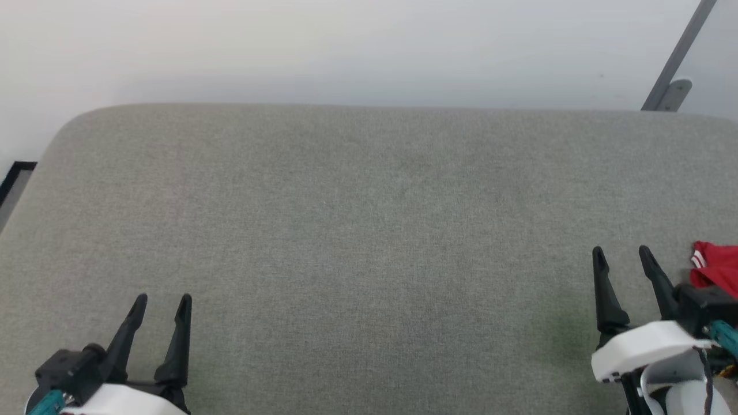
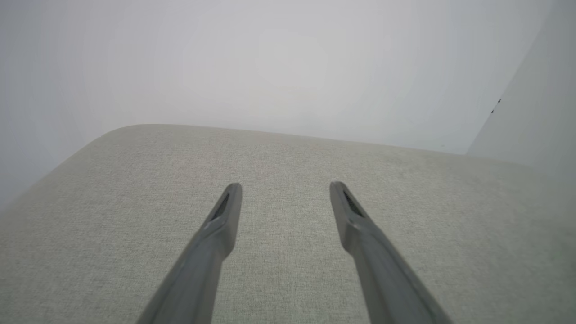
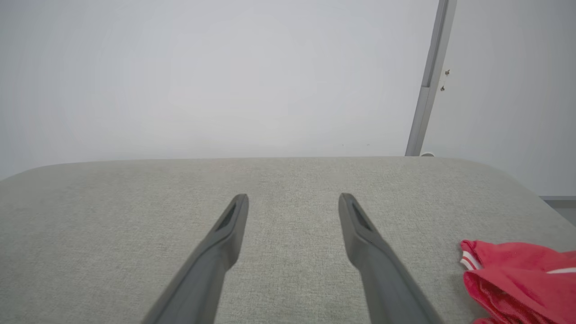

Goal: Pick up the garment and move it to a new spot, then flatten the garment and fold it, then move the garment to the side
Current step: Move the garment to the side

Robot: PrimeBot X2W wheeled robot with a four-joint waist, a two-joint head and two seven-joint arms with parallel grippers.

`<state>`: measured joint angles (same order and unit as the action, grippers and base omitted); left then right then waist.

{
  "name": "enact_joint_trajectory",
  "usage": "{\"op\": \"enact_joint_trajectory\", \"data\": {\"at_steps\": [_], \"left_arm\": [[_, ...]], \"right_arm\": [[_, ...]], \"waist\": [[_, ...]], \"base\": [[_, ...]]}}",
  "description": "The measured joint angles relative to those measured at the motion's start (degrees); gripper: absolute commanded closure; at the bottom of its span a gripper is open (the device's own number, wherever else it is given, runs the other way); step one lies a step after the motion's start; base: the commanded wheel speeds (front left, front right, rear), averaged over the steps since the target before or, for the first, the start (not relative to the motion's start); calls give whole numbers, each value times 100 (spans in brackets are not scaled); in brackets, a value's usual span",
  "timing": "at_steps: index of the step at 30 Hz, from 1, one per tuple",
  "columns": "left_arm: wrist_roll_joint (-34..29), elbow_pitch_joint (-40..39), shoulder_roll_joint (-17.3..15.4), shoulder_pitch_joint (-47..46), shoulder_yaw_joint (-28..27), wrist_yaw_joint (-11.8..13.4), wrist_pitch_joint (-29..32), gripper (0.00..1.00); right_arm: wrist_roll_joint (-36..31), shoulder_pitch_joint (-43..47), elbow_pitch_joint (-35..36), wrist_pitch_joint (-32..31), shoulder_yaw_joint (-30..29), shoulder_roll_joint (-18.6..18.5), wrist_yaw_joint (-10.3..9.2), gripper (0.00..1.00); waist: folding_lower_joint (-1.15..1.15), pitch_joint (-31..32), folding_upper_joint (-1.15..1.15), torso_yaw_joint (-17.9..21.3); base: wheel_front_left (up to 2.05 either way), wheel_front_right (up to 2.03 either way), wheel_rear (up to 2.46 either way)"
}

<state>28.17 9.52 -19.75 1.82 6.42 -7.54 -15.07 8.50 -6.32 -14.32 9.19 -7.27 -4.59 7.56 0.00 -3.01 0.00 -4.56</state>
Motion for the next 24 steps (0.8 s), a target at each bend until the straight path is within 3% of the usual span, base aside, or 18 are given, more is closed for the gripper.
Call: {"op": "enact_joint_trajectory", "data": {"at_steps": [12, 24], "left_arm": [[-131, -399, 114, 458, -298, 0, 0, 0], [-92, -512, 111, 454, -371, 0, 0, 0]], "right_arm": [[71, 800, 1073, -187, -52, 101, -1, 0], [105, 933, 1365, -294, -35, 155, -1, 0]], "waist": [[0, 157, 0, -2], [0, 28, 0, 7]], "base": [[0, 0, 0], [0, 0, 0]]}}
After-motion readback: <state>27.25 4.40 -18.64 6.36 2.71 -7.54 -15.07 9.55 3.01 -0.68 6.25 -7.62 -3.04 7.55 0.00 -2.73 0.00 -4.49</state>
